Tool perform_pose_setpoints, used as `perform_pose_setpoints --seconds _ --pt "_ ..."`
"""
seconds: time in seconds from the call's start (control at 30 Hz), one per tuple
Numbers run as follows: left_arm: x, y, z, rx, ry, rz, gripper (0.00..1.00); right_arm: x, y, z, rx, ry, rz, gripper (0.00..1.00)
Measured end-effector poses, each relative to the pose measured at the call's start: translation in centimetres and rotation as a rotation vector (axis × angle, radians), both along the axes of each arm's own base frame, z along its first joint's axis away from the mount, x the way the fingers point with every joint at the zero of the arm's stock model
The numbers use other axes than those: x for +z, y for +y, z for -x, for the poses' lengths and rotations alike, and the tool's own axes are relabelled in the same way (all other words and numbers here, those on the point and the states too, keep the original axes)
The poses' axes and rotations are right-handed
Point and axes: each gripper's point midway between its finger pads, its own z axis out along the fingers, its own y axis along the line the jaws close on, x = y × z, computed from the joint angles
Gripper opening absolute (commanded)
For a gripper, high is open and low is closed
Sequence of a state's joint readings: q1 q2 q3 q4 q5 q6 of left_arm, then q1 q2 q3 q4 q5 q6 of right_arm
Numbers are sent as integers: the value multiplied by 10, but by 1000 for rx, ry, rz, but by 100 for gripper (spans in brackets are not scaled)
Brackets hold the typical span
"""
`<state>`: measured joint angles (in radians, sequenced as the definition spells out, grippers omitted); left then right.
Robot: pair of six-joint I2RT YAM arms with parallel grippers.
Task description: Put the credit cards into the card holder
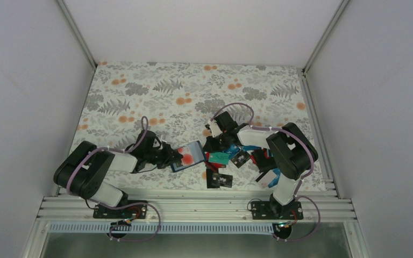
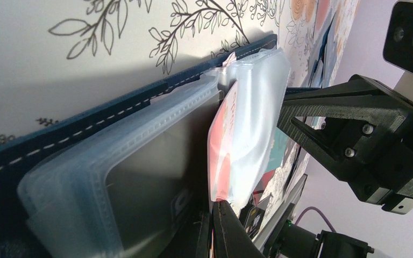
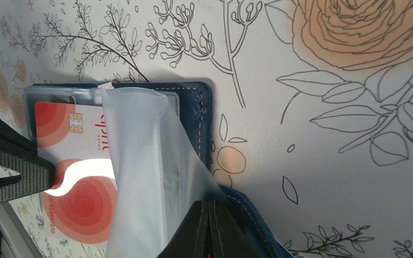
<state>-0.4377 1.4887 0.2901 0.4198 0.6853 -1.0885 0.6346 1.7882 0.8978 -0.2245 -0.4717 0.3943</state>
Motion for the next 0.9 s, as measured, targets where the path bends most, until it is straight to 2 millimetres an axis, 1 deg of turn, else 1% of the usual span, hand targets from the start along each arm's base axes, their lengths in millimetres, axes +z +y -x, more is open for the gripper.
perform_pose_setpoints --seconds 0.27,0.5,0.73,0.9 --pt "1 -1 -4 5 -8 10 2 0 0 0 0 0 0 4" --pt "2 4 -11 29 -19 6 2 0 0 0 1 0 1 4" --pt "11 7 -26 22 -87 -66 2 0 0 0 1 0 1 4" --pt "9 17 -26 38 -117 -132 2 0 0 0 1 0 1 4"
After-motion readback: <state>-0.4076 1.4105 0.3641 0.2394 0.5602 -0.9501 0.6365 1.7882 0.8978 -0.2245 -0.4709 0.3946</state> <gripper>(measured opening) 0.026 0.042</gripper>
